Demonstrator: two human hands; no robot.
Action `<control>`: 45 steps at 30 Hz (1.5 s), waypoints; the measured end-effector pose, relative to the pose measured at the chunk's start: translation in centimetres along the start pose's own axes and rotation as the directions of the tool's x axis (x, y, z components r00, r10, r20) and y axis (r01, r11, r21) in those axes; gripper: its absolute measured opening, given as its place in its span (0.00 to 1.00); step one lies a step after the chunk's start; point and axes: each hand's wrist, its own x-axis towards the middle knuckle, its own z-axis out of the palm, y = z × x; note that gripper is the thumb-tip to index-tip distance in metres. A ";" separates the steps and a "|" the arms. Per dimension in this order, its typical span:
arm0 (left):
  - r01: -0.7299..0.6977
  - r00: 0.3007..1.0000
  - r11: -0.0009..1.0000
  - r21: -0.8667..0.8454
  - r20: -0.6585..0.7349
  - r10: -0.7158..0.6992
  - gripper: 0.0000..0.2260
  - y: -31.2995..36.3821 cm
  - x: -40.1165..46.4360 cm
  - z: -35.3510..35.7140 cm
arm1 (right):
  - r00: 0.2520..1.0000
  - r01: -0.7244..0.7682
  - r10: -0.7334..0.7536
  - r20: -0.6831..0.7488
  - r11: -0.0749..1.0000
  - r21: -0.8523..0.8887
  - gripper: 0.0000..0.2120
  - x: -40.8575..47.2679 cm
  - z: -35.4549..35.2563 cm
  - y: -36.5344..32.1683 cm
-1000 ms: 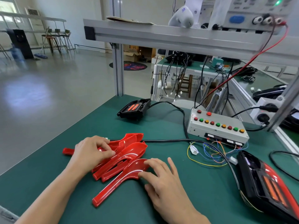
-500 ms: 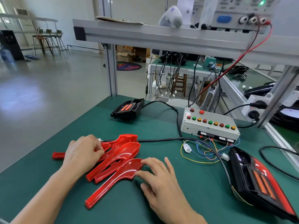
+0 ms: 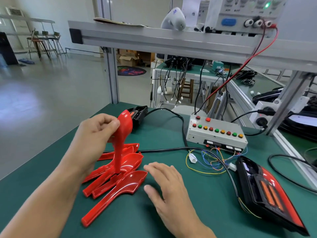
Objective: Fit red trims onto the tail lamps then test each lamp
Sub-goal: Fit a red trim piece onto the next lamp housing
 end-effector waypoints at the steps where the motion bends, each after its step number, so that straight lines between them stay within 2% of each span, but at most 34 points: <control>1: 0.035 0.999 0.996 -0.085 0.033 -0.032 0.07 0.5 0.1 0.8 | 1.000 -0.013 0.014 -0.027 1.000 0.015 0.21 0.1 -0.2 0.0; 3: 0.144 0.987 0.963 -0.226 0.104 -0.123 0.07 1.0 0.3 2.5 | 0.997 -0.056 0.059 -0.059 0.997 0.053 0.24 0.1 -0.7 -0.1; 7: 0.373 0.921 0.816 -0.442 0.282 -0.268 0.09 0.8 0.3 6.0 | 0.988 -0.101 0.106 -0.115 0.994 0.050 0.26 -0.2 -1.6 0.2; 11: 0.522 0.850 0.672 -0.526 0.386 -0.359 0.09 -0.1 0.4 8.9 | 0.945 -0.099 0.023 -0.327 0.971 -0.217 0.23 -0.9 -2.8 0.8; 14: 0.580 0.813 0.620 -0.529 0.429 -0.394 0.07 -0.8 0.6 10.8 | 0.944 -0.180 0.052 -0.325 0.907 -0.380 0.21 -1.1 -4.1 1.1; 16: 0.594 0.802 0.607 -0.527 0.448 -0.395 0.08 -0.9 0.8 12.2 | 0.944 -0.225 0.096 -0.314 0.888 -0.402 0.20 -1.3 -5.2 1.3; 20: 0.578 0.805 0.634 -0.515 0.489 -0.336 0.07 -0.4 0.6 15.1 | 0.942 -0.258 0.152 -0.300 0.899 -0.354 0.19 -2.1 -7.3 2.4; 22: 0.509 0.839 0.729 -0.457 0.452 -0.303 0.07 -0.1 0.2 16.6 | 0.923 -0.286 0.186 -0.336 0.917 -0.279 0.19 -2.6 -8.6 3.4; 24: 0.411 0.884 0.838 -0.359 0.381 -0.271 0.03 0.1 -0.5 18.4 | 0.889 -0.338 0.207 -0.409 0.899 -0.277 0.20 -3.1 -10.2 4.3; 27: 0.323 0.896 0.907 -0.269 0.394 -0.203 0.04 0.5 -1.5 21.6 | 0.820 -0.450 0.270 -0.505 0.849 -0.277 0.19 -4.1 -12.7 5.9; 30: 0.304 0.848 0.941 -0.147 0.492 -0.197 0.04 0.8 -2.1 25.4 | 0.747 -0.570 0.389 -0.539 0.793 -0.218 0.16 -5.2 -14.6 8.1; 34: 0.323 0.756 0.944 0.064 0.583 -0.298 0.05 0.9 -2.3 29.7 | 0.670 -0.636 0.467 -0.577 0.762 -0.122 0.12 -6.6 -15.1 9.9; 38: 0.208 0.716 0.937 0.281 0.608 -0.342 0.15 0.8 -2.2 31.7 | 0.684 -0.626 0.488 -0.543 0.774 -0.092 0.11 -7.1 -14.6 10.7; 40: 0.210 0.670 0.915 0.344 0.632 -0.391 0.12 0.7 -2.1 32.1 | 0.691 -0.618 0.488 -0.533 0.781 -0.086 0.12 -7.1 -14.5 10.9; 42: 0.266 0.618 0.900 0.346 0.655 -0.435 0.03 0.5 -2.0 32.2 | 0.700 -0.612 0.483 -0.525 0.785 -0.094 0.13 -7.2 -14.5 11.2; 45: 0.519 0.580 0.838 0.166 0.652 -0.488 0.04 -0.3 -2.0 31.4 | 0.725 -0.587 0.454 -0.518 0.801 -0.119 0.16 -7.5 -14.6 11.2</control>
